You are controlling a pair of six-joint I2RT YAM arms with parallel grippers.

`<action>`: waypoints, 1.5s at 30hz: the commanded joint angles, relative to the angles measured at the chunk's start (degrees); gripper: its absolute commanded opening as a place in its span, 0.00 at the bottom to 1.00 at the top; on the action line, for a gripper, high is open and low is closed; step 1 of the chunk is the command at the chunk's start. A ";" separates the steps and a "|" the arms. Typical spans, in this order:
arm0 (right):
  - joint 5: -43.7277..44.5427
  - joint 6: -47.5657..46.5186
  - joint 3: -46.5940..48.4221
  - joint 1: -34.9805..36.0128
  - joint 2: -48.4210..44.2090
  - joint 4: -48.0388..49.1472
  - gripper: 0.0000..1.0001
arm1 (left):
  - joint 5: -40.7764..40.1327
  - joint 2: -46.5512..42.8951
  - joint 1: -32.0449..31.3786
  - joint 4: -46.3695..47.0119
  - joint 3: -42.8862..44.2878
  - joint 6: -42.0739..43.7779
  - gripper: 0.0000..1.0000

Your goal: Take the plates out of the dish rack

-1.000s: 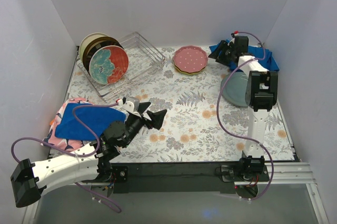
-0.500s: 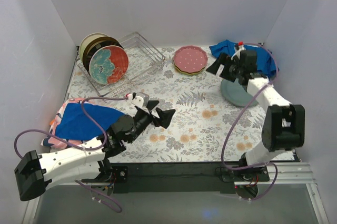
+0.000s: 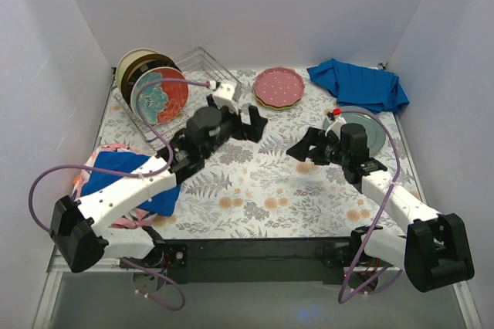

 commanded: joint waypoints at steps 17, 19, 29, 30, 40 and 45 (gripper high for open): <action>-4.53 -0.02 -4.61 0.82 -5.51 11.71 0.93 | 44.95 27.37 54.15 -35.47 42.37 18.34 0.90; -4.61 -0.28 -4.52 0.91 -4.73 11.80 0.92 | 50.57 30.27 57.08 -36.98 45.92 16.07 0.88; -6.73 -1.16 -2.94 0.91 -2.70 11.80 0.91 | 52.12 38.81 60.17 -41.88 61.04 20.69 0.87; -6.64 -1.16 -2.94 1.00 -2.61 11.80 0.91 | 50.45 39.86 60.17 -43.04 62.45 22.97 0.87; -7.25 -1.69 -2.67 1.00 -2.26 11.71 0.90 | 45.76 41.45 60.08 -44.63 63.08 32.28 0.86; -7.95 -1.25 -1.89 1.09 -1.21 11.80 0.90 | 42.79 43.82 59.99 -48.67 65.54 36.70 0.85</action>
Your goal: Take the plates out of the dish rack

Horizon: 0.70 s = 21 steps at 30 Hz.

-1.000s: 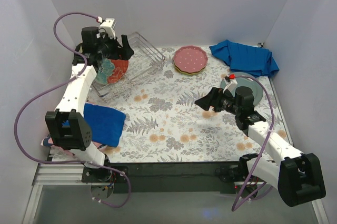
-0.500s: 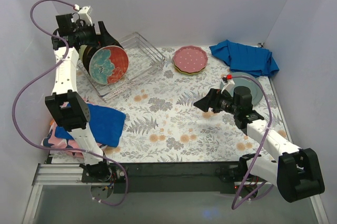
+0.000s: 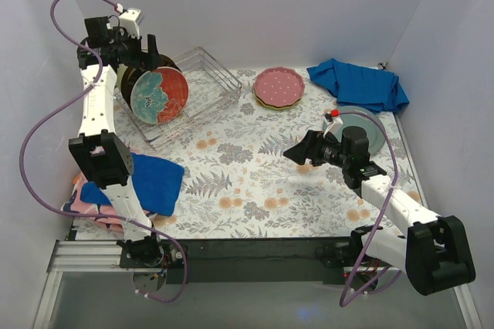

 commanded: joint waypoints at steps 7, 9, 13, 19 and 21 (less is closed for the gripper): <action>-1.90 -0.81 2.80 1.13 2.08 2.68 0.89 | 2.17 1.35 -1.28 -4.48 1.40 6.95 0.79; -2.17 -1.08 2.62 1.31 1.55 2.68 0.89 | 2.70 1.71 -1.89 -4.22 1.32 6.33 0.78; -2.17 -1.25 2.45 1.75 0.76 2.69 0.89 | 0.08 1.62 -3.21 -4.21 0.18 6.41 0.76; -2.78 -1.25 3.06 2.36 0.94 2.60 0.89 | -5.20 0.74 -5.85 -3.43 -3.16 8.00 0.71; -2.87 -1.25 3.24 2.54 1.02 2.60 0.89 | -6.00 0.48 -5.85 -3.07 -3.60 7.73 0.69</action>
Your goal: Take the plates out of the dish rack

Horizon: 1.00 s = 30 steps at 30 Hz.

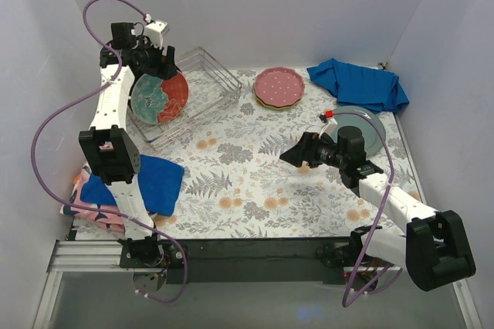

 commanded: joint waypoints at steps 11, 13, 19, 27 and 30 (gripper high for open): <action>-1.34 -1.41 2.89 1.41 -1.69 2.49 0.88 | -9.83 -4.43 -0.80 3.88 -6.32 1.75 0.67; -1.25 -1.41 2.89 1.67 -1.69 2.57 0.89 | -10.54 -5.31 -0.71 3.44 -7.10 1.75 0.67; -1.51 -1.41 3.41 2.46 -0.99 2.58 0.88 | -11.86 -8.82 -0.80 3.00 -8.43 -1.06 0.66; -2.22 -1.58 3.59 3.16 -1.08 2.58 0.88 | -13.98 -9.52 -1.33 -0.52 -10.52 -2.38 0.63; -2.31 -1.49 3.77 3.25 -1.16 2.58 0.88 | -14.05 -12.51 -1.68 2.46 -15.52 -1.77 0.63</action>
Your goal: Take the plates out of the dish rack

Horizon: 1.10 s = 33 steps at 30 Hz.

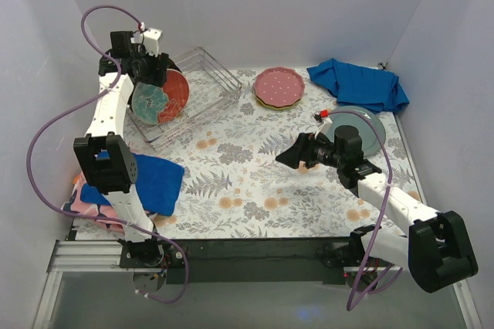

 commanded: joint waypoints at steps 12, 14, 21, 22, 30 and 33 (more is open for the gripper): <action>-1.15 -0.51 3.05 0.85 -0.51 2.42 0.88 | -8.80 -10.22 -4.96 2.77 -11.05 6.59 0.56; -1.15 -0.51 2.96 0.94 -0.60 2.42 0.88 | -8.98 -10.57 -4.96 3.13 -12.81 8.17 0.56; -1.06 -0.51 2.78 1.03 -0.95 2.33 0.88 | -5.47 -12.33 -5.13 5.76 -17.38 14.50 0.57; -1.06 -0.51 2.87 1.03 -0.86 2.33 0.88 | -5.82 -12.42 -5.13 6.20 -17.73 15.38 0.57; -0.44 -0.86 2.87 1.11 -0.24 2.33 0.88 | -8.99 -8.99 -5.13 6.29 -16.33 19.69 0.48; 0.26 -1.21 2.87 1.12 0.02 2.25 0.88 | -8.55 -7.85 -5.40 6.11 -15.45 20.48 0.48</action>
